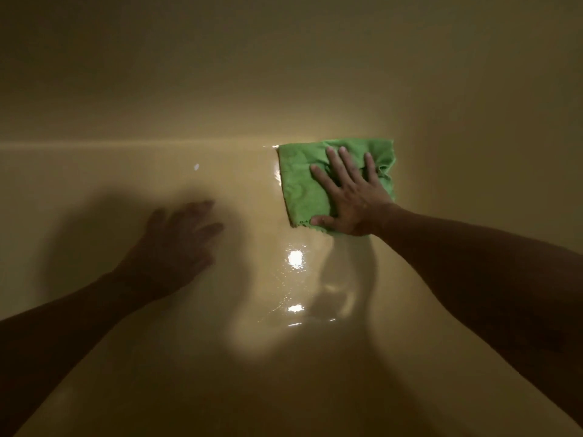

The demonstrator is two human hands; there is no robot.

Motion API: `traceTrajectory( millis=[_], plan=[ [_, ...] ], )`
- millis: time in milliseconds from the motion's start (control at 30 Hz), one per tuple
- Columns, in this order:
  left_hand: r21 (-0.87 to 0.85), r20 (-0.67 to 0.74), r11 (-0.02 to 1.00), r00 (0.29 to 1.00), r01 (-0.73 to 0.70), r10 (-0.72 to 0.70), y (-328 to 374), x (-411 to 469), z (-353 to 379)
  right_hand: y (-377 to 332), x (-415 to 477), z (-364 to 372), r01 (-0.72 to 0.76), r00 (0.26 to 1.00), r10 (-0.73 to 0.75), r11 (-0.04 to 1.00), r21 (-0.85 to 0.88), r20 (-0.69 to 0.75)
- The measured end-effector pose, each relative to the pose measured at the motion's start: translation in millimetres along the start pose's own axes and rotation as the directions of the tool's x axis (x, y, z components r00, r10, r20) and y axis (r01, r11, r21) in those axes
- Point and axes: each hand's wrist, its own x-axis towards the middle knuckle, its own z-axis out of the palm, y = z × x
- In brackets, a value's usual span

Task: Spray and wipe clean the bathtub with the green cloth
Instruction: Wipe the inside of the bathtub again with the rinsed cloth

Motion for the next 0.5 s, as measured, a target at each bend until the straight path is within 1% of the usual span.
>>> traceTrajectory(
  millis=[33, 67, 100, 133, 200, 233, 300, 400, 500],
  plan=[
    [0.073, 0.069, 0.995, 0.995, 0.064, -0.069, -13, -18, -1, -3, 4, 2, -0.041, 0.999, 0.041, 0.998, 0.037, -0.005],
    [0.13, 0.156, 0.981, 0.974, 0.146, -0.165, -27, -36, 0, -9, 9, 4, -0.082, 0.996, 0.084, 0.993, 0.085, -0.017],
    [0.163, 0.228, 0.957, 0.934, 0.24, -0.273, -40, -53, -3, -17, 15, 4, -0.125, 0.991, 0.13, 0.982, 0.142, -0.026],
    [0.16, 0.292, 0.928, 0.882, 0.337, -0.371, -54, -70, -3, -26, 23, 3, -0.166, 0.984, 0.175, 0.964, 0.206, -0.026],
    [0.06, 0.373, 0.863, 0.791, 0.501, -0.485, -75, -102, -4, -48, 41, 0, -0.241, 0.966, 0.259, 0.916, 0.321, -0.014],
    [0.0, 0.413, 0.824, 0.75, 0.567, -0.516, -82, -115, -5, -60, 51, -3, -0.27, 0.957, 0.291, 0.893, 0.361, -0.005],
    [-0.06, 0.466, 0.77, 0.7, 0.635, -0.541, -84, -130, -6, -85, 69, -12, -0.309, 0.944, 0.33, 0.853, 0.421, 0.022],
    [-0.077, 0.506, 0.753, 0.677, 0.653, -0.535, -74, -129, -10, -116, 86, -25, -0.295, 0.946, 0.325, 0.839, 0.457, 0.013],
    [-0.109, 0.537, 0.729, 0.657, 0.676, -0.529, -71, -123, -18, -141, 88, -32, -0.202, 0.971, 0.238, 0.88, 0.43, -0.031]
  ],
)
